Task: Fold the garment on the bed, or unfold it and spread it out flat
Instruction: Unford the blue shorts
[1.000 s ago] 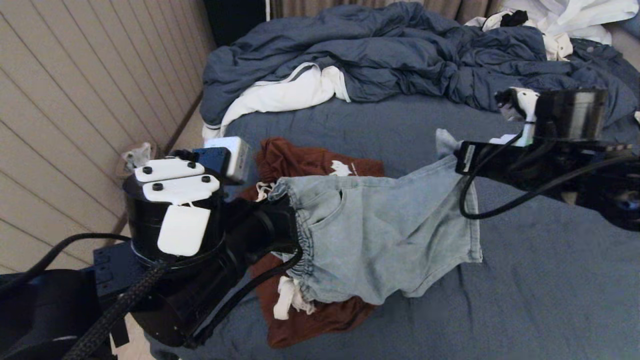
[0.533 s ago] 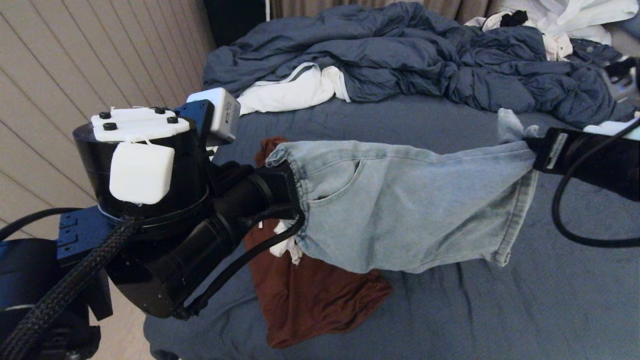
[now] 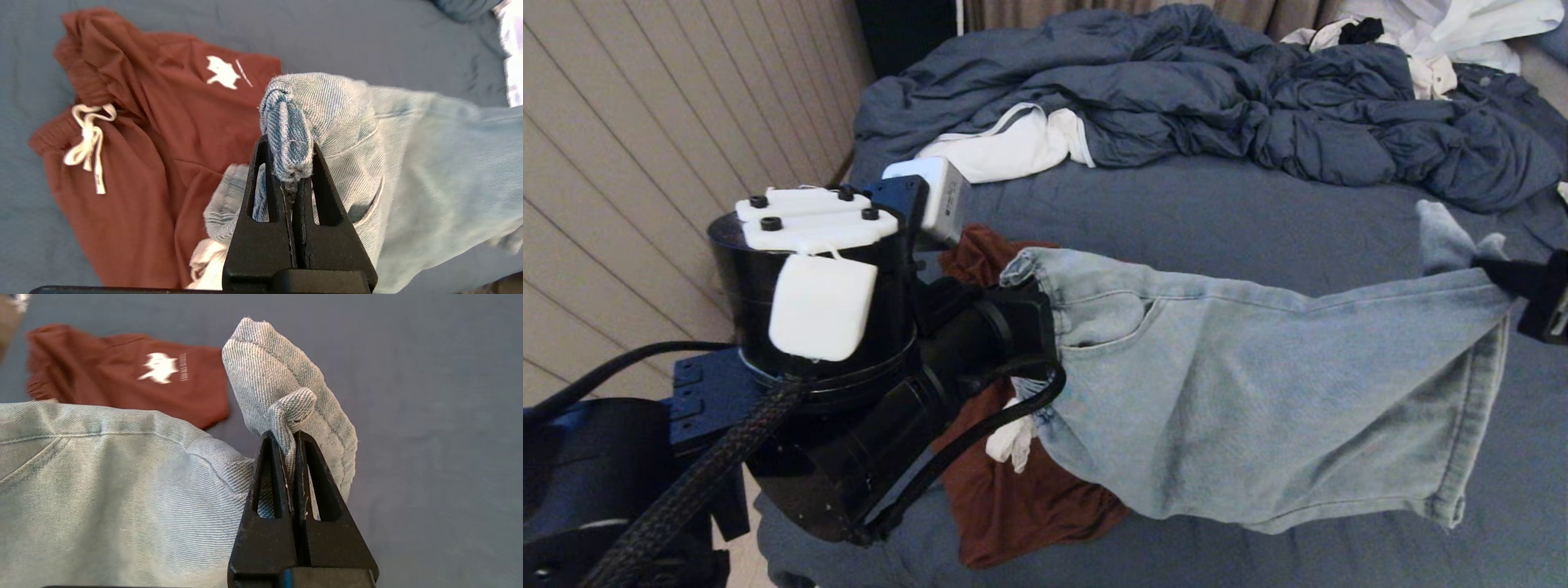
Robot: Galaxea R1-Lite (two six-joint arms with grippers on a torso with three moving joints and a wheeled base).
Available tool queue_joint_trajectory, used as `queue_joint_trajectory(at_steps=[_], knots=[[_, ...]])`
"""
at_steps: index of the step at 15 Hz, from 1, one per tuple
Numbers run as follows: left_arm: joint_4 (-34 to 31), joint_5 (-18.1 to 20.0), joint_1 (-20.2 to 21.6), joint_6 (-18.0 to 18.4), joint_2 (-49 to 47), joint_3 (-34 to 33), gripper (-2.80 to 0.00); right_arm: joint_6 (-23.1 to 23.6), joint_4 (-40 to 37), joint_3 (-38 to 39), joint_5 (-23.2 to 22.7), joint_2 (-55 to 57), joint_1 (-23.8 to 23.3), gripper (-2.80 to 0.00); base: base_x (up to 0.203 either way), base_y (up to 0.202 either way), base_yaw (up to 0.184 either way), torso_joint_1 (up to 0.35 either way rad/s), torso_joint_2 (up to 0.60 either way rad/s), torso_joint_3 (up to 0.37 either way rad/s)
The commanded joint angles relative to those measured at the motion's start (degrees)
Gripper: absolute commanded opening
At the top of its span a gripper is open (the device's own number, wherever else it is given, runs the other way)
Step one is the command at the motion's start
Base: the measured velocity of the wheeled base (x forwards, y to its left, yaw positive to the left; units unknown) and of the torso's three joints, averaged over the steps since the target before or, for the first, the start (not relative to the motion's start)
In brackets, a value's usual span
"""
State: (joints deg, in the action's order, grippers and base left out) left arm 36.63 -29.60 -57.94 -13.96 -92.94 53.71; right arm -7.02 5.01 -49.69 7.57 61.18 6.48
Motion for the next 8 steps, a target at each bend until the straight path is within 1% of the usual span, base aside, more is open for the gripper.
queue_joint_trajectory(at_steps=[1,4,8], knots=[[0.2,-0.2,-0.2,-0.1,-5.4,2.8,-2.80,0.5,0.4,0.2,-0.2,1.8,-4.6,-2.80,0.000,0.000,0.000,0.000,0.00,0.000],[0.1,-0.7,-0.2,-0.1,-10.3,7.9,-2.80,1.1,1.2,-0.7,-0.4,6.6,-9.0,-2.80,0.000,0.000,0.000,0.000,0.00,0.000],[-1.8,-1.4,-0.1,-0.4,-14.6,14.7,-2.80,1.3,8.9,-2.5,-0.2,14.6,-15.7,-2.80,0.000,0.000,0.000,0.000,0.00,0.000]])
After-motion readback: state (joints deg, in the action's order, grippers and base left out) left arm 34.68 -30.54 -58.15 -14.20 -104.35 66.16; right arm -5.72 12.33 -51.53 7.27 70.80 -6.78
